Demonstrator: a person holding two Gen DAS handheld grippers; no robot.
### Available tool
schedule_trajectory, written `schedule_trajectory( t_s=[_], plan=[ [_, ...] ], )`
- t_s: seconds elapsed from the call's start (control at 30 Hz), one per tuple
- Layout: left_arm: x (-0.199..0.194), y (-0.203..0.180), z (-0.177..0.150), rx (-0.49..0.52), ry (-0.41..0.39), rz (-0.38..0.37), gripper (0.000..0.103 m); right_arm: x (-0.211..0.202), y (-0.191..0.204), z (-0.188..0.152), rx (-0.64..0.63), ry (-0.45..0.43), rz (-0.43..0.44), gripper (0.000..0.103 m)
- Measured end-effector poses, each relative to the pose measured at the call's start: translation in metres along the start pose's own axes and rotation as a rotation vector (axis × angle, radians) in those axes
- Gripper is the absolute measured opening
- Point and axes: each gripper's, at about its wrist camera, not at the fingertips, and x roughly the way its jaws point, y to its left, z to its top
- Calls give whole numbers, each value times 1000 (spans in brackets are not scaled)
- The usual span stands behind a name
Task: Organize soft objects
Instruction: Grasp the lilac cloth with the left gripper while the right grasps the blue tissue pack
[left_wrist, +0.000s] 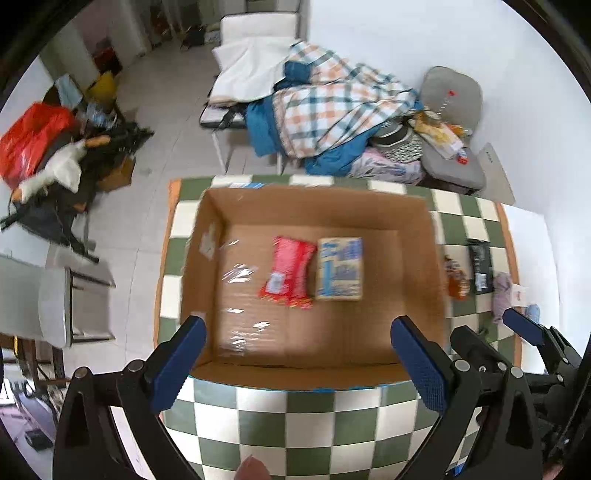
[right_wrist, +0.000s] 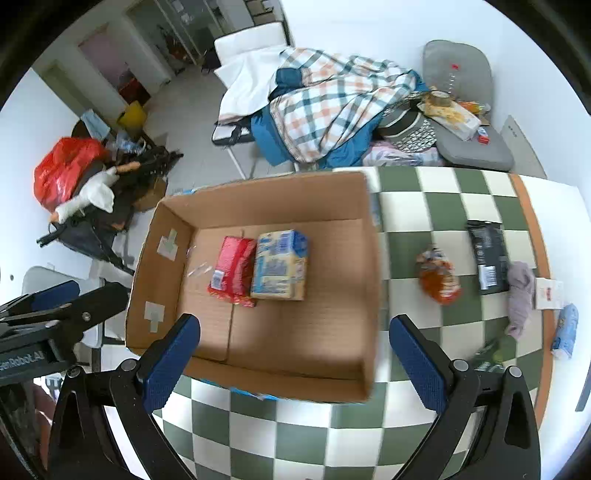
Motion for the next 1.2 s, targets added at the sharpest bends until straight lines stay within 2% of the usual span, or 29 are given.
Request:
schedule_trajectory(
  t_s=[0.1, 0.27, 0.5, 0.67, 0.83, 0.93, 0.97, 1.0, 1.2],
  plan=[
    [-12, -42, 7, 48, -17, -27, 102, -24, -41, 1, 51, -25, 14, 103],
    [-2, -120, 22, 126, 16, -76, 102, -57, -127, 3, 139, -44, -59, 103],
    [60, -224, 34, 152, 153, -136, 102, -84, -276, -8, 311, -42, -199, 103],
    [106, -312, 28, 233, 260, -196, 102, -84, -385, -30, 469, 6, -249, 103],
    [153, -394, 12, 350, 362, -215, 102, -64, -473, -53, 554, 83, -298, 103],
    [185, -424, 7, 396, 424, -190, 102, -38, -515, -65, 597, 155, -307, 103],
    [199, -433, 5, 409, 451, -180, 98, -30, -525, -70, 609, 176, -308, 103],
    [210, -439, 2, 417, 470, -165, 94, -22, -533, -74, 620, 196, -309, 103],
    [260, -449, -8, 407, 554, -124, 89, 32, -561, -90, 649, 310, -278, 103]
  ],
)
